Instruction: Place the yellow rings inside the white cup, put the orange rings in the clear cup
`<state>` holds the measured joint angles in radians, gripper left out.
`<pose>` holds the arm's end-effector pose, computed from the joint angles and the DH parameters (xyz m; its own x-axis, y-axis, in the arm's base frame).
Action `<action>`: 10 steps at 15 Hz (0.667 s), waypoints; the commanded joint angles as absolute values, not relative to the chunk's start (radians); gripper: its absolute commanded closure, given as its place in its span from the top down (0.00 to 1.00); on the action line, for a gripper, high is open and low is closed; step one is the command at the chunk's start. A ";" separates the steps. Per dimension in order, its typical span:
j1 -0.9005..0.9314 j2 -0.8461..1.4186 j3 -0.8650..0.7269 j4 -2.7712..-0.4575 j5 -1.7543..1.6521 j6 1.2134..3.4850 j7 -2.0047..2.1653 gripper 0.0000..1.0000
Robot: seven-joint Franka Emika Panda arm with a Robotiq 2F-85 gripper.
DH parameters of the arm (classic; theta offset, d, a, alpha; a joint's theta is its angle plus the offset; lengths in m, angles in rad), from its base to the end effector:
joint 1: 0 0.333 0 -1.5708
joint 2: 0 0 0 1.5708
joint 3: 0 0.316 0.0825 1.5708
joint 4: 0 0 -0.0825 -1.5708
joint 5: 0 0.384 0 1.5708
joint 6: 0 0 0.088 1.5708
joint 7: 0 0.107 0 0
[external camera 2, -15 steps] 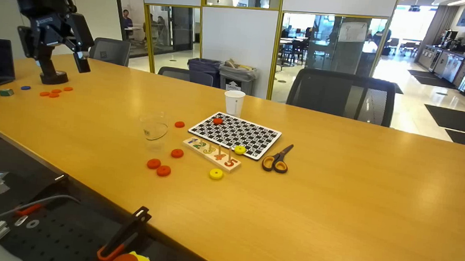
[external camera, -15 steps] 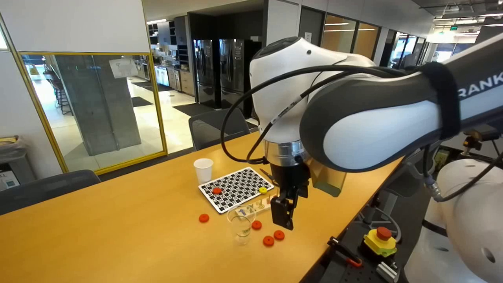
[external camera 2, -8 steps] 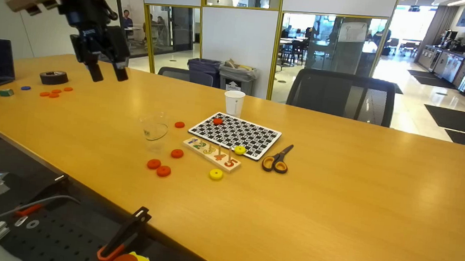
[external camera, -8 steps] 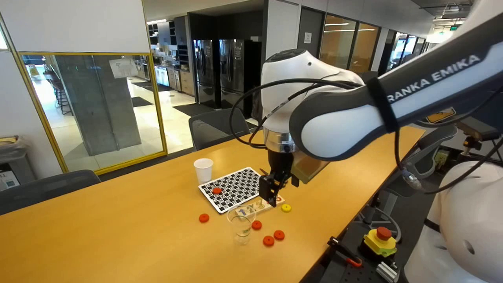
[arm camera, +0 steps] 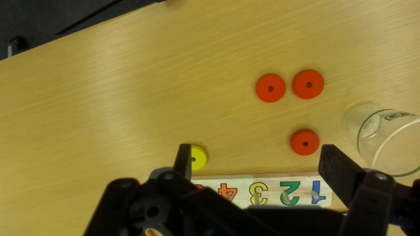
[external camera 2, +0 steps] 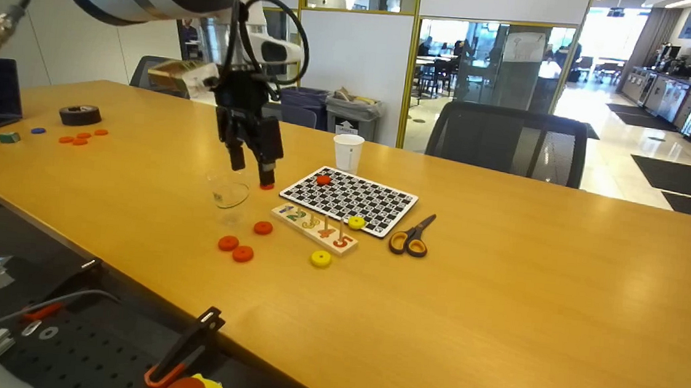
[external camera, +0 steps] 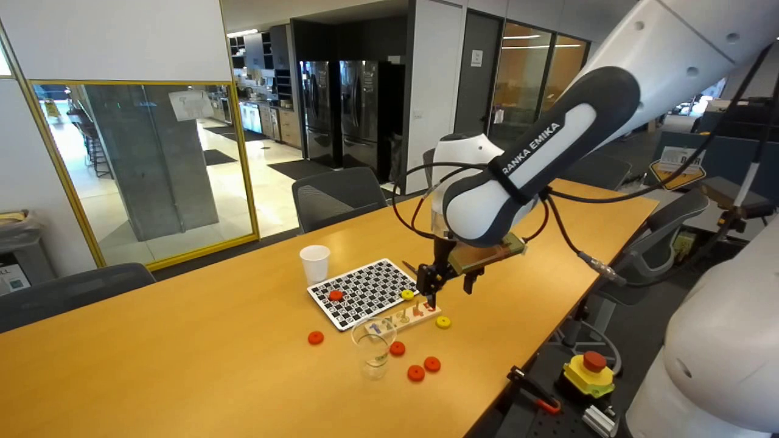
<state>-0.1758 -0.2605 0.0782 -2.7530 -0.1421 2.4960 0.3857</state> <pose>0.3825 -0.0384 0.2965 0.9315 -0.3620 0.0356 -0.3637 -0.9262 0.0993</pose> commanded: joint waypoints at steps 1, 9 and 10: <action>-0.169 -0.075 0.011 -2.689 -0.119 2.585 0.334 1.00; -0.176 0.221 -0.080 -2.526 0.022 2.686 0.087 1.00; -0.188 0.250 -0.080 -2.499 0.059 2.681 0.043 1.00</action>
<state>-0.1767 0.1524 -0.0658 -2.5920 -0.0273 2.6722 0.1595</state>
